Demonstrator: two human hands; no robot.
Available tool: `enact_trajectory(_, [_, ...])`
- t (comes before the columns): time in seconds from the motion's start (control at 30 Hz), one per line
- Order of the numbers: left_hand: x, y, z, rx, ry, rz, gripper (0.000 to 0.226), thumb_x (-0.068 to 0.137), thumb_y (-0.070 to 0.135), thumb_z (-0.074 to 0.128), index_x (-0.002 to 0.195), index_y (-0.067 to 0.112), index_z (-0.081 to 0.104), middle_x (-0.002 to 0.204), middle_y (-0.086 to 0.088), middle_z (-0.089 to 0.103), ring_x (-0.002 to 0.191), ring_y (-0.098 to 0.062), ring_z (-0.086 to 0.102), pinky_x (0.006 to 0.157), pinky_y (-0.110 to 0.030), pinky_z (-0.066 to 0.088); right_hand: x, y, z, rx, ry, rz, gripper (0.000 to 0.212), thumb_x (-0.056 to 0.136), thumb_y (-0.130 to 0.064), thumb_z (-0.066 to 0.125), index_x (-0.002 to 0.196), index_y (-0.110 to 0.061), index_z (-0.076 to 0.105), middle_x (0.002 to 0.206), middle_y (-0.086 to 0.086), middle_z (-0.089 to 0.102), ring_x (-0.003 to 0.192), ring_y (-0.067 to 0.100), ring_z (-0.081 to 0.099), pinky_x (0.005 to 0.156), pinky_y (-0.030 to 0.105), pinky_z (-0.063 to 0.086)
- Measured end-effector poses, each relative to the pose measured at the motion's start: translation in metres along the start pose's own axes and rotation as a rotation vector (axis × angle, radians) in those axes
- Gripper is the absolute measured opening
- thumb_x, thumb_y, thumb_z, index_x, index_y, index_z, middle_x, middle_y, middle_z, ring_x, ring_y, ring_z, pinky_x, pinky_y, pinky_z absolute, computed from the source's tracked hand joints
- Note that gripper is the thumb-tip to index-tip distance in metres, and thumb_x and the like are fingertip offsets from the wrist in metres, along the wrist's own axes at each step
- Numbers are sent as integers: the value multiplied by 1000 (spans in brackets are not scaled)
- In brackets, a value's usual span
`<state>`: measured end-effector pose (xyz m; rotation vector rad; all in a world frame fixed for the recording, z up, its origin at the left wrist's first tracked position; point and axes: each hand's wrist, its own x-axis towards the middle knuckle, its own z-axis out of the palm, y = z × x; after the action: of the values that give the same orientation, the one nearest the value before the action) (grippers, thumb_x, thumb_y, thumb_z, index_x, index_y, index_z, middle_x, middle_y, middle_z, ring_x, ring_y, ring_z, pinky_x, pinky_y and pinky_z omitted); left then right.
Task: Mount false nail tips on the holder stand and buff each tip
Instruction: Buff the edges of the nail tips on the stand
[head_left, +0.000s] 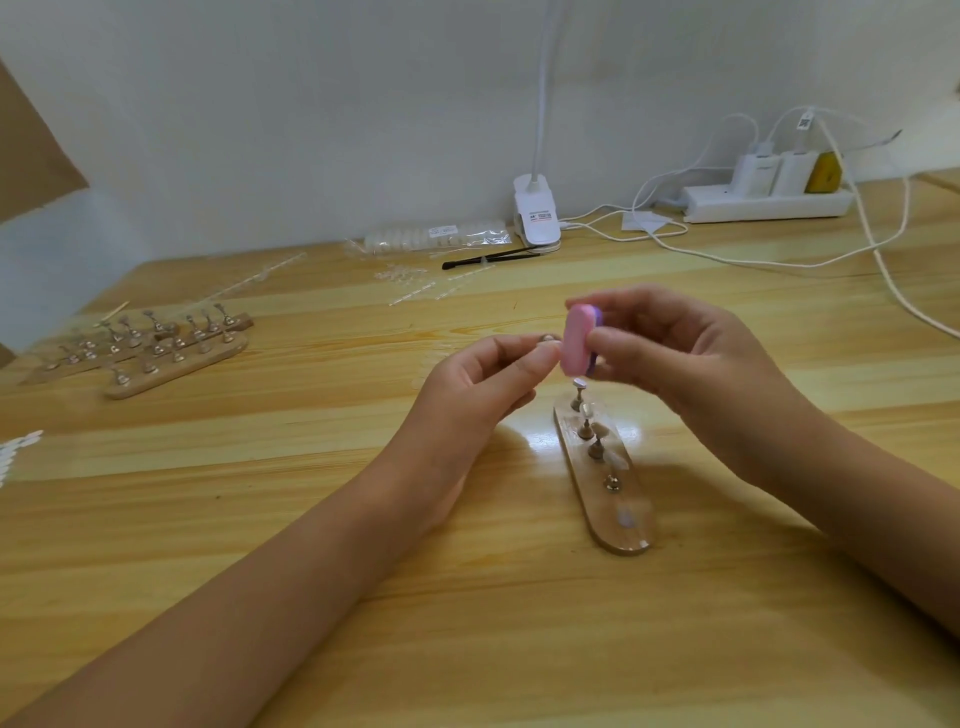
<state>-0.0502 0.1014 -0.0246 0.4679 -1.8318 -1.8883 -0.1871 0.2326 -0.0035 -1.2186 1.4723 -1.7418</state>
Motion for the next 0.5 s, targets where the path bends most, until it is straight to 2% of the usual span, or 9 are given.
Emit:
enact_trajectory(0.1, [-2,0,3,96,1,39,37,79,37,71,110,18,73,108,-6,74,101,-5,68,91,-19,51,1,-2,-5,-51,-50,-11,35,83,-25,64,117,-20,70,109,1,74,106,14,68,91,20,51])
enact_trajectory(0.2, [-5,1,6,159,-6,47,36,82,34,72,111,14,73,113,-18,71,108,-20,67,98,-26,51,2,-8,-11,-174,-190,47,34,85,-31,65,117,-26,71,112,-5,73,112,6,64,92,9,44])
enact_trajectory(0.33, [-7,4,9,178,6,71,38,78,35,73,110,15,73,108,-18,72,105,-24,68,99,-32,52,2,-14,-19,-211,-251,60,31,87,-25,63,117,-26,71,111,-5,74,110,7,66,91,10,45])
enact_trajectory(0.5, [-8,6,10,256,22,112,33,79,33,75,107,16,74,93,-18,70,87,-22,68,86,-29,54,1,-9,-15,-171,-145,3,33,85,-25,63,116,-21,71,109,0,74,104,12,69,86,13,49])
